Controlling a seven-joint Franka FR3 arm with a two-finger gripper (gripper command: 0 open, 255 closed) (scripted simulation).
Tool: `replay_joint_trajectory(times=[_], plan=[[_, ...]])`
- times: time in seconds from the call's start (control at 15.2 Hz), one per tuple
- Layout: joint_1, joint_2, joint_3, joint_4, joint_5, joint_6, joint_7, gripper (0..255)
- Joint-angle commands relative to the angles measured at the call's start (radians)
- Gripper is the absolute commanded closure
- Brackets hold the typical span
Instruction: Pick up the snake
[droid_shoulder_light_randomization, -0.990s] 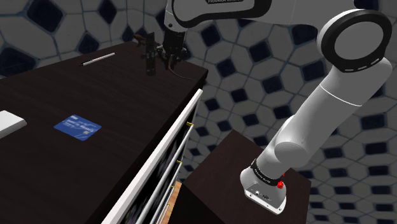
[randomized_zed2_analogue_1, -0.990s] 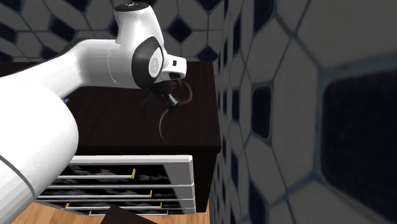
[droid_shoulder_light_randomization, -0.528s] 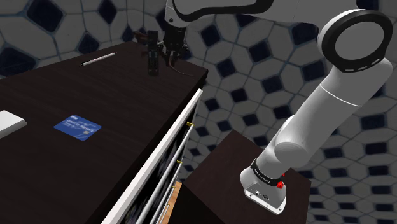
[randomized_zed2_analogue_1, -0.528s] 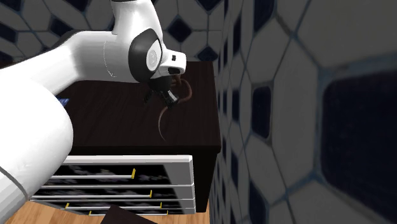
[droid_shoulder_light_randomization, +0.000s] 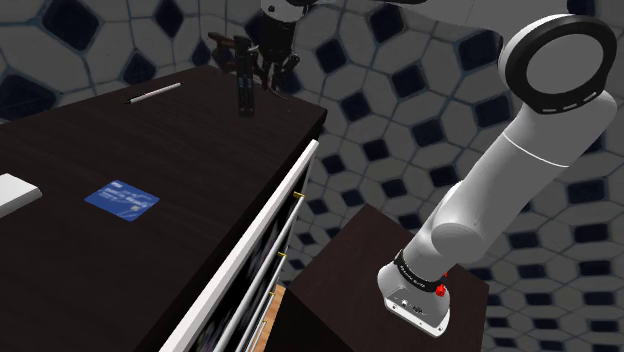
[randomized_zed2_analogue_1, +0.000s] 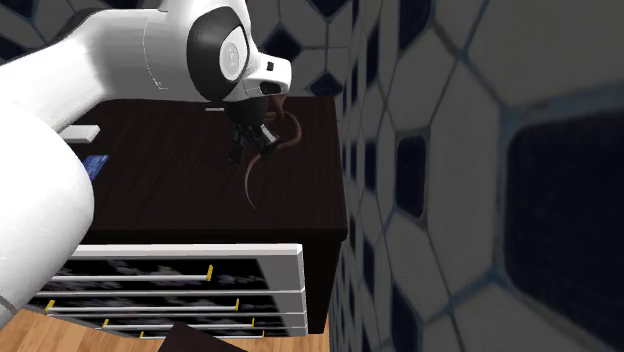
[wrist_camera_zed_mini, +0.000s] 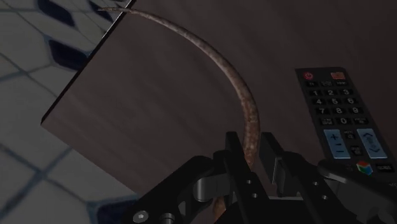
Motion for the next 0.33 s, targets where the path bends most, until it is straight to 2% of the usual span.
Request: replay_joint_trajectory(times=[0.0, 0.26], plan=[[0.0, 0.003, 0.0, 0.029, 0.0, -0.026, -0.002, 255], [0.0, 0.007, 0.0, 0.063, -0.001, -0.055, -0.003, 255]])
